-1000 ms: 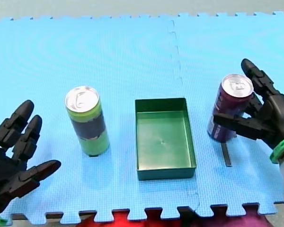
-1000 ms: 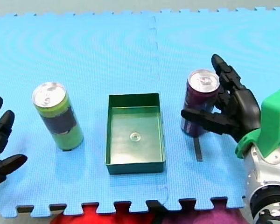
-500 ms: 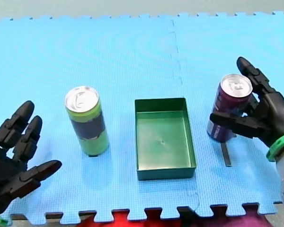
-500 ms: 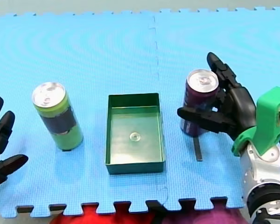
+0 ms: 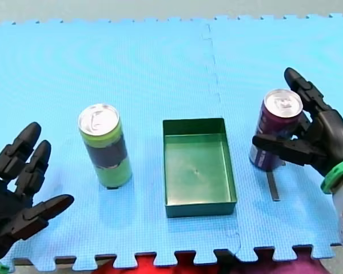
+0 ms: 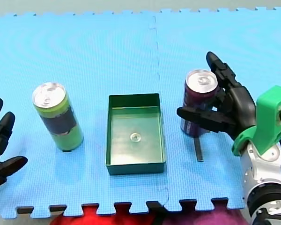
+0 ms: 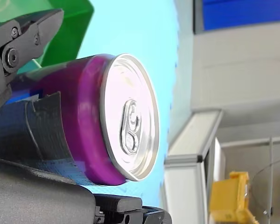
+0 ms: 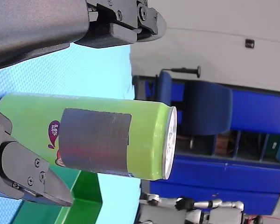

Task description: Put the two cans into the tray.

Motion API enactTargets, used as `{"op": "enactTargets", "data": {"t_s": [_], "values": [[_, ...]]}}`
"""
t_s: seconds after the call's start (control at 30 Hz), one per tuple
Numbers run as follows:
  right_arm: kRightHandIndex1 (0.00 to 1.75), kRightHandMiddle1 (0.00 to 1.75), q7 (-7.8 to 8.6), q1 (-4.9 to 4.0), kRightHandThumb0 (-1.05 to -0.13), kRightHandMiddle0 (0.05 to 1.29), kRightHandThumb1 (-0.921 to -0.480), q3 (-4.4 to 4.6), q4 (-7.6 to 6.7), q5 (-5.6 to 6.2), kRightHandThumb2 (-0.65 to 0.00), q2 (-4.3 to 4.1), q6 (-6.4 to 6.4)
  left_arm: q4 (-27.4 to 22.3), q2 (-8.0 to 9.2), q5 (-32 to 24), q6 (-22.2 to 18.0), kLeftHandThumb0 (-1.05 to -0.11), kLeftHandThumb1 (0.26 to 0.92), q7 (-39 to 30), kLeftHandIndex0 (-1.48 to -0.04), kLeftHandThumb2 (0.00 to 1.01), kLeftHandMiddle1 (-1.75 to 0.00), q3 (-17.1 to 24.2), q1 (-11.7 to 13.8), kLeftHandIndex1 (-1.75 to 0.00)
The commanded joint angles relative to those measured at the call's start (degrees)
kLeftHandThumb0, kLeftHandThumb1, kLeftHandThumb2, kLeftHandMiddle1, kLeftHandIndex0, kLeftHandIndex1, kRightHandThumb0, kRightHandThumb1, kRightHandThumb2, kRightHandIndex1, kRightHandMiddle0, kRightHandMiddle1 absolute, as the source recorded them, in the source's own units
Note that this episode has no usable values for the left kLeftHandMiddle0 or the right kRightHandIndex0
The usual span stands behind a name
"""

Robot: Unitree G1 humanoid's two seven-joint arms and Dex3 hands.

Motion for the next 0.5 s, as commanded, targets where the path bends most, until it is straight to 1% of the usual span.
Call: {"op": "enactTargets", "data": {"t_s": [0.0, 0.1, 0.13, 0.17, 0.2, 0.23, 0.27, 0.3, 0.33, 0.37, 0.43, 0.47], "values": [[0.00, 0.00, 0.04, -0.42, -0.845, 0.13, -0.600, -0.03, -0.16, 0.15, -0.001, 0.07, 0.12, 0.0, 0.02, -0.3, -0.1, -1.048, 0.635, -0.2, -0.24, 0.00, 0.00, 0.2, 0.0, 0.00], [0.00, 0.00, 0.03, -0.46, -0.846, 0.13, -0.599, 0.02, -0.12, 0.06, 0.000, 0.03, 0.08, 0.0, -0.04, -0.6, 0.1, -1.048, 0.633, -0.4, -0.24, 0.00, 0.00, 0.3, -0.1, 0.00], [0.04, 0.04, -0.49, -0.38, -0.793, 0.31, -0.605, 0.11, -0.11, -0.19, -0.001, 0.05, -0.55, 0.1, -0.06, -0.8, 0.2, -1.048, 0.633, -0.5, -0.24, 0.00, 0.00, 0.4, -0.1, 0.00], [0.09, 0.08, -1.16, -0.28, -0.628, 0.59, -0.622, 0.28, -0.10, -0.56, -0.005, 0.07, -1.29, 0.1, -0.06, -0.9, 0.3, -1.048, 0.631, -0.6, -0.24, 0.00, 0.00, 0.4, -0.1, 0.00], [0.10, 0.07, -2.50, -0.08, -0.560, 0.77, -0.636, 0.67, -0.13, -1.35, -0.005, 0.05, -2.60, 0.1, -0.07, -1.0, 0.4, -1.048, 0.630, -0.7, -0.24, 0.00, 0.00, 0.5, -0.1, 0.00], [0.23, 0.09, -4.24, 0.12, -0.503, 0.97, -0.661, 1.12, -0.14, -2.29, -0.005, 0.04, -4.08, 0.0, -0.07, -1.1, 0.5, -1.048, 0.629, -0.8, -0.24, 0.00, 0.00, 0.5, -0.1, 0.00], [1.10, 0.67, -6.48, 0.30, -0.525, 0.96, -0.698, 1.70, -0.12, -3.48, -0.010, 0.00, -5.43, 0.0, -0.07, -1.1, 0.5, -1.048, 0.627, -0.8, -0.24, 0.00, 0.00, 0.5, -0.1, 0.00], [1.42, 1.14, -8.61, 0.33, -0.572, 0.82, -0.722, 2.12, -0.08, -4.44, -0.010, 0.03, -6.06, -0.1, -0.07, -1.1, 0.6, -1.048, 0.626, -0.8, -0.24, 0.00, 0.00, 0.5, -0.1, 0.00], [1.61, 1.50, -10.34, 0.28, -0.632, 0.68, -0.738, 2.38, -0.06, -5.07, -0.008, 0.14, -6.10, -0.2, -0.08, -1.1, 0.6, -1.048, 0.625, -0.8, -0.24, 0.00, 0.00, 0.5, 0.0, 0.00], [1.68, 1.62, -11.70, 0.22, -0.659, 0.62, -0.744, 2.51, -0.12, -5.42, -0.008, 0.31, -5.91, -0.3, -0.09, -1.1, 0.7, -1.047, 0.624, -0.8, -0.24, 0.00, 0.00, 0.5, 0.0, 0.00], [1.73, 1.72, -13.54, 0.22, -0.681, 0.57, -0.746, 2.77, -0.20, -5.95, -0.005, 0.53, -5.85, -0.4, -0.09, -1.1, 0.8, -1.047, 0.623, -0.7, -0.24, 0.00, 0.00, 0.5, 0.1, 0.00], [1.74, 1.73, -14.43, 0.30, -0.669, 0.56, -0.741, 3.04, -0.23, -6.34, -0.003, 0.53, -6.09, -0.4, -0.09, -1.1, 0.8, -1.047, 0.623, -0.7, -0.24, 0.00, 0.00, 0.5, 0.1, 0.00]]}}
